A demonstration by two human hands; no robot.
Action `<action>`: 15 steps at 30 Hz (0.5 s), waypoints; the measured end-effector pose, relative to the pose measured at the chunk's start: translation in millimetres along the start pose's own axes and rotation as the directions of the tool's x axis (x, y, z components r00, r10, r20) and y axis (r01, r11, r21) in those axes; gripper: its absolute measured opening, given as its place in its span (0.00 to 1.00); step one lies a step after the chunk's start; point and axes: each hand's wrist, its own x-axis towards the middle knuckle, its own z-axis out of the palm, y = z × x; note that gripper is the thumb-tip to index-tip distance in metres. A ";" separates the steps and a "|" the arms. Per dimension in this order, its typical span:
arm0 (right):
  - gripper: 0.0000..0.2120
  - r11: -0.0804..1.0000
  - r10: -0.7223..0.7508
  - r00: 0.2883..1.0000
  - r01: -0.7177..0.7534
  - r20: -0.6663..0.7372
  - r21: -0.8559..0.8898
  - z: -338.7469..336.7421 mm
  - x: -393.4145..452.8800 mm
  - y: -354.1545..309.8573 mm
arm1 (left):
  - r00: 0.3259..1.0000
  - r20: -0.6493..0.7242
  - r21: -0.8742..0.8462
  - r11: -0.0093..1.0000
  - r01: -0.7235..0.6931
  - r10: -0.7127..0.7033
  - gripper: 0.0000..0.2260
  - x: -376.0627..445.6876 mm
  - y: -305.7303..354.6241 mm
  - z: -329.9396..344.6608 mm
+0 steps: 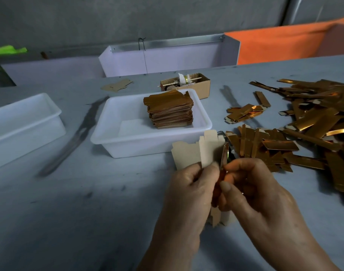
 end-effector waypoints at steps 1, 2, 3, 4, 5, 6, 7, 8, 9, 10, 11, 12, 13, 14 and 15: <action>0.17 1.000 0.006 1.000 -0.006 -0.005 -0.001 -1.4 1.2 -0.6 | 0.999 0.051 0.007 1.000 -0.004 0.003 0.13 -0.7 2.3 -1.6; 0.16 1.000 0.014 1.000 -0.014 -0.008 0.003 -2.7 2.6 -1.3 | 0.996 0.087 0.011 1.000 -0.016 0.015 0.14 -1.6 4.4 -3.1; 0.15 0.999 0.031 0.999 -0.031 -0.008 0.018 -3.9 4.1 -2.3 | 0.995 0.099 0.012 0.999 -0.032 0.031 0.12 -2.4 6.8 -4.8; 0.15 0.997 0.059 0.998 -0.058 -0.010 0.045 -5.1 5.5 -3.5 | 0.995 0.091 0.015 0.999 -0.044 0.043 0.08 -3.0 7.7 -6.2; 0.16 0.992 0.097 0.995 -0.095 -0.017 0.080 -6.2 6.9 -4.1 | 0.996 0.074 0.021 0.999 -0.044 0.042 0.06 -3.4 8.0 -7.9; 0.18 0.986 0.135 0.990 -0.131 -0.033 0.104 -7.4 8.2 -3.2 | 0.998 0.062 0.029 0.999 -0.032 0.030 0.06 -3.7 7.8 -8.9; 0.20 0.982 0.163 0.985 -0.156 -0.058 0.107 -8.8 9.6 -1.0 | 0.998 0.063 0.030 0.999 -0.013 0.011 0.07 -4.2 8.2 -9.2; 0.22 0.980 0.183 0.981 -0.176 -0.070 0.097 -10.2 11.2 0.7 | 0.997 0.074 0.029 1.000 0.001 -0.003 0.07 -4.7 8.6 -8.9; 0.23 0.975 0.206 0.977 -0.199 -0.062 0.104 -11.8 12.8 2.4 | 0.996 0.084 0.029 1.000 0.007 -0.010 0.07 -5.5 9.9 -8.3; 0.22 0.962 0.232 0.972 -0.225 -0.026 0.156 -12.9 14.9 3.6 | 0.996 0.091 0.032 0.999 0.010 -0.013 0.07 -5.8 10.8 -7.5; 0.19 0.937 0.257 0.966 -0.258 0.032 0.236 -14.0 16.2 4.3 | 0.996 0.092 0.043 0.999 0.006 -0.010 0.06 -6.3 11.5 -6.8; 0.16 0.907 0.276 0.957 -0.291 0.093 0.305 -14.9 17.0 4.1 | 0.996 0.087 0.060 0.998 -0.001 -0.005 0.06 -6.1 11.5 -6.6; 0.14 0.885 0.289 0.949 -0.316 0.129 0.343 -15.8 17.6 4.9 | 0.996 0.084 0.082 0.997 -0.007 0.000 0.07 -5.4 11.7 -6.6; 0.14 0.873 0.302 0.943 -0.333 0.142 0.356 -16.1 18.4 6.1 | 0.997 0.080 0.102 0.995 -0.009 0.001 0.07 -5.2 11.4 -6.7; 0.14 0.863 0.311 0.939 -0.343 0.144 0.372 -15.7 18.9 7.9 | 0.997 0.075 0.115 0.993 -0.010 0.001 0.07 -4.5 11.5 -6.7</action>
